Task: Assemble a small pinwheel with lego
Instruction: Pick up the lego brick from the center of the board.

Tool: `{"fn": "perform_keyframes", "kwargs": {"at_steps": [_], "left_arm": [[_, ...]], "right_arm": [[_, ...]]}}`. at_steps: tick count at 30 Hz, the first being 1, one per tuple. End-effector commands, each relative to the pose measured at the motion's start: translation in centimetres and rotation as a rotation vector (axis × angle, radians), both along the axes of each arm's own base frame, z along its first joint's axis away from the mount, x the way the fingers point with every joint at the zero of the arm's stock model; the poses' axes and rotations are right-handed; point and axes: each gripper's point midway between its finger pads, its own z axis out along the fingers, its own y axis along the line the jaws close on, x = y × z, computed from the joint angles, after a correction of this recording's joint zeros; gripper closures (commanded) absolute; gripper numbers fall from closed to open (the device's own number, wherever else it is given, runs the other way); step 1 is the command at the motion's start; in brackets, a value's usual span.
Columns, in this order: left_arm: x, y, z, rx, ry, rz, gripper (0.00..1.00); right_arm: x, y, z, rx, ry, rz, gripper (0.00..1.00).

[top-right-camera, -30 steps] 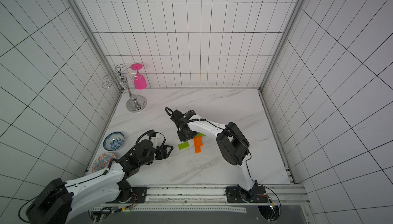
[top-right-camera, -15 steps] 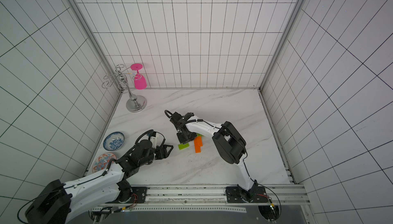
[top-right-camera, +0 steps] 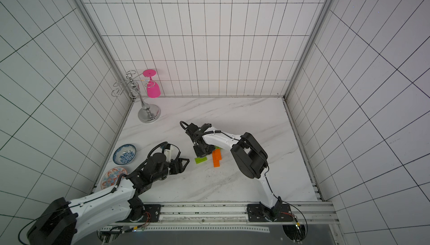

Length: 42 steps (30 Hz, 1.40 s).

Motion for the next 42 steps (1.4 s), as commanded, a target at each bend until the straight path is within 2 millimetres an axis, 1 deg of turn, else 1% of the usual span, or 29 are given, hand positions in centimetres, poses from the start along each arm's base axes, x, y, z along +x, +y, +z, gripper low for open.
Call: {"fn": "perform_keyframes", "kwargs": {"at_steps": [1,7,10,19,27,34,37,42], "left_arm": [[0.1,0.2,0.0,0.006,-0.007,0.011,0.22],[0.1,0.2,0.1,0.004,-0.009,0.013,0.22],[0.1,0.2,0.0,0.007,-0.007,0.014,0.22],[0.1,0.2,-0.1,0.01,-0.001,0.014,0.22],[0.1,0.3,-0.2,0.01,-0.002,0.016,0.22],[0.1,0.3,-0.1,0.008,-0.003,0.018,0.22],[0.1,0.3,-0.1,0.009,-0.003,0.017,0.22],[0.2,0.2,-0.2,0.011,-0.001,0.017,0.22]], "right_arm": [[0.4,1.0,0.4,0.007,0.003,0.0,0.79],[0.4,0.9,0.0,-0.004,0.008,0.0,0.81],[0.2,0.7,-0.2,-0.019,0.013,0.001,0.82],[-0.7,0.0,-0.8,-0.058,0.029,0.0,0.82],[-1.0,0.0,-0.3,-0.041,0.033,-0.001,0.8],[-1.2,0.0,-0.4,-0.041,0.041,-0.001,0.81],[-1.3,-0.1,-0.2,-0.039,0.038,-0.006,0.78],[-1.4,-0.2,0.0,-0.033,0.041,-0.006,0.78]]}}
